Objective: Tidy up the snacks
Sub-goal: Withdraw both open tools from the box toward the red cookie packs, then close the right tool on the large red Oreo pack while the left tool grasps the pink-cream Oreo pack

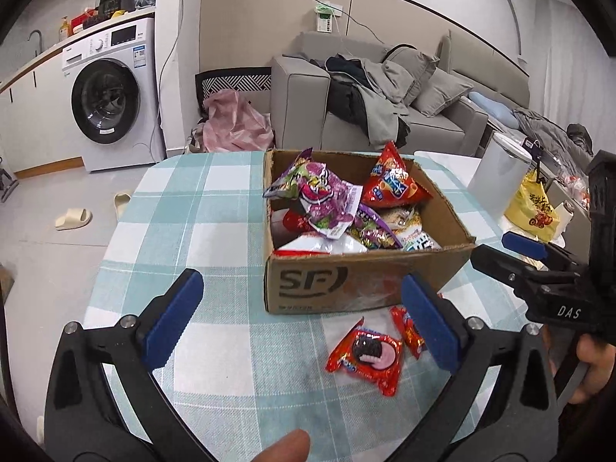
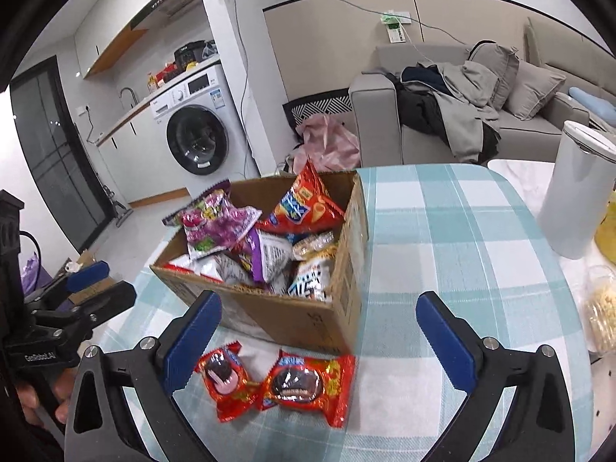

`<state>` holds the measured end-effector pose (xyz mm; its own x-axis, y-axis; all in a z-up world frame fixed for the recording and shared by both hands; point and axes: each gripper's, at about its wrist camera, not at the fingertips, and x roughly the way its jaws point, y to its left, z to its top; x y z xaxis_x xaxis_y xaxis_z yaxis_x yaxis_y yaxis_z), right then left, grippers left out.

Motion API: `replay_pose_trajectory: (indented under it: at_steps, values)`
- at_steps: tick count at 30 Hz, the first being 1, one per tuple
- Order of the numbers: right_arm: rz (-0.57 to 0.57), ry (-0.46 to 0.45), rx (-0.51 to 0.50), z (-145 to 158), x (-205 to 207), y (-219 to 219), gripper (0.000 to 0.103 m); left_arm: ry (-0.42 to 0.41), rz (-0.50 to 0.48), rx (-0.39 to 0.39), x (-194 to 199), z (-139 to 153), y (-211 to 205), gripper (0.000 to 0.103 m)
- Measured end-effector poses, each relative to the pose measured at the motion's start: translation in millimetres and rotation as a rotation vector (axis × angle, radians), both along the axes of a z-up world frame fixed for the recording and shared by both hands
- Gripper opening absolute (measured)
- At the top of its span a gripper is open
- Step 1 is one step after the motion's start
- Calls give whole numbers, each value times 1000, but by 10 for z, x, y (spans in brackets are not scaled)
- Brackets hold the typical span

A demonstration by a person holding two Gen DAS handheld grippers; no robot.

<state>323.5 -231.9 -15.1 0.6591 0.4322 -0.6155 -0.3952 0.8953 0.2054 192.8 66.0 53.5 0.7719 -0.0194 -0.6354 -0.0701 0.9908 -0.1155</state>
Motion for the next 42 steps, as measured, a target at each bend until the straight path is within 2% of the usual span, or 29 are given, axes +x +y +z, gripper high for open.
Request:
replay_pose_trajectory:
  at_steps: [12, 22, 28, 38, 42]
  values:
    - [6, 119, -69, -404, -20, -3, 103, 91, -6, -6, -81, -350, -47, 102]
    - [24, 182, -115, -679, -20, 30, 103, 143, -20, -8, -33, -604, -119, 102]
    - [41, 199, -147, -773, -43, 95, 103, 177, -32, -2, 2, -741, -150, 102]
    - [117, 226, -140, -865, -70, 294, 103, 211, -25, -16, 24, -883, -104, 102]
    - [112, 225, -178, -907, -55, 316, 103, 214, -26, -19, 41, -896, -99, 102]
